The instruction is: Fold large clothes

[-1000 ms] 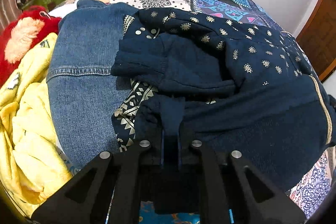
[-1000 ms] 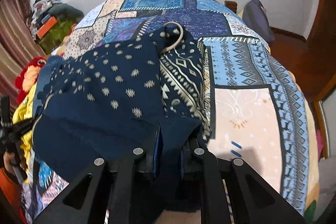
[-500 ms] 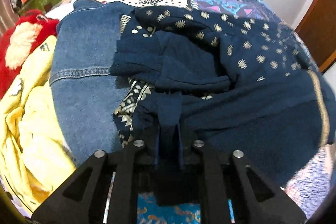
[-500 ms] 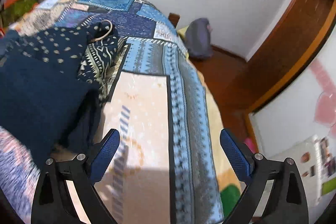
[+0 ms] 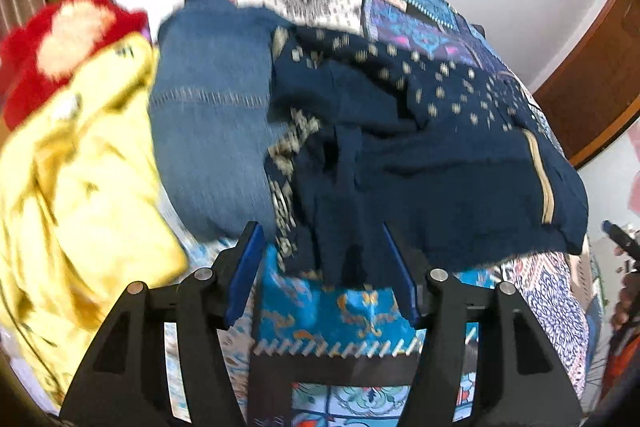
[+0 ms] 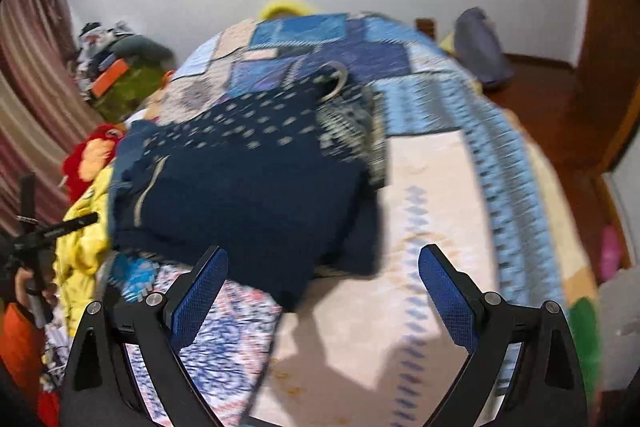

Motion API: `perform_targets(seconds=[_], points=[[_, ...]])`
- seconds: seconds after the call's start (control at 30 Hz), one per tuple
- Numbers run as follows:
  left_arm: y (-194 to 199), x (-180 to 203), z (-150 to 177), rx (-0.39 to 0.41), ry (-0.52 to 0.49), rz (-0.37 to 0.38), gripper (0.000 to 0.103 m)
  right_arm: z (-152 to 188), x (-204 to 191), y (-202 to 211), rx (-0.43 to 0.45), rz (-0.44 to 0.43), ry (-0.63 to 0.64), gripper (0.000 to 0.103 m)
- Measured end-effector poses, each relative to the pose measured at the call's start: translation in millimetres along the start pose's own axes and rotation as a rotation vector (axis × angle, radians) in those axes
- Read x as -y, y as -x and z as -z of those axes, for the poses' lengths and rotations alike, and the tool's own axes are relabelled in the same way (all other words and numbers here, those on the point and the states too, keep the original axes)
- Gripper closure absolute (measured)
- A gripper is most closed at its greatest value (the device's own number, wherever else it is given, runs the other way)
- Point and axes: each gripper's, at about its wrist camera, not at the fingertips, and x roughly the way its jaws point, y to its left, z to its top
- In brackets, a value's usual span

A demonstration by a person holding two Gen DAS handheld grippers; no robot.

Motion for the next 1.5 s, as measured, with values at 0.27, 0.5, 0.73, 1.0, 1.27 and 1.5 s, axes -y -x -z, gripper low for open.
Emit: perform_targets(seconds=[0.27,0.5,0.73,1.0,1.27,1.5], points=[[-40,12,15,-0.076,0.002,0.068,0.069,14,-11,-57,-0.126,-0.147,-0.065,0.042],[-35,49,17,-0.005,-0.161,-0.091,0.093,9,-28,-79,-0.158,-0.158,0.037,0.086],[13,59,-6,0.128,-0.182,-0.1,0.095,-17,-42,-37,-0.04,-0.15,0.135,0.09],[54,65,-79,0.268,-0.12,-0.018,0.098,-76,-52,-27,0.086,-0.112,0.151,0.094],[29,58,-148,0.304,-0.055,-0.031,0.098,-155,-49,-63,0.147,-0.01,0.153,0.095],[-47,33,-187,0.208,0.014,-0.111,0.098,-199,-43,-113,0.131,0.067,0.137,0.095]])
